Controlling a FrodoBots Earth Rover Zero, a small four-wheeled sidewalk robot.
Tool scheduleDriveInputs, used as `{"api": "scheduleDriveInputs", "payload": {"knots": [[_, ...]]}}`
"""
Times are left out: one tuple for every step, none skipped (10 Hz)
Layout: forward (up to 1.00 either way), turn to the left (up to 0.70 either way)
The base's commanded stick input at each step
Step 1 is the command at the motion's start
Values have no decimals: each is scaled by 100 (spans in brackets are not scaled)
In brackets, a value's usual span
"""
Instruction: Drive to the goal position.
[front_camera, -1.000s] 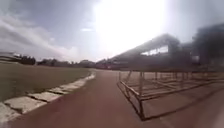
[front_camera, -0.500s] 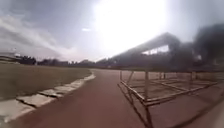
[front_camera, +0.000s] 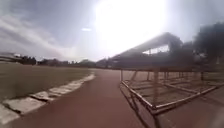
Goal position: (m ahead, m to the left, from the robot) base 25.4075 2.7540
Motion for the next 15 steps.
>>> {"api": "scheduleDriveInputs", "payload": {"knots": [[70, 0], [70, 0], [70, 0], [70, 0], [70, 0], [70, 0], [70, 0], [70, 0], [70, 0], [70, 0], [70, 0], [70, 0], [70, 0], [70, 0], [70, 0]]}}
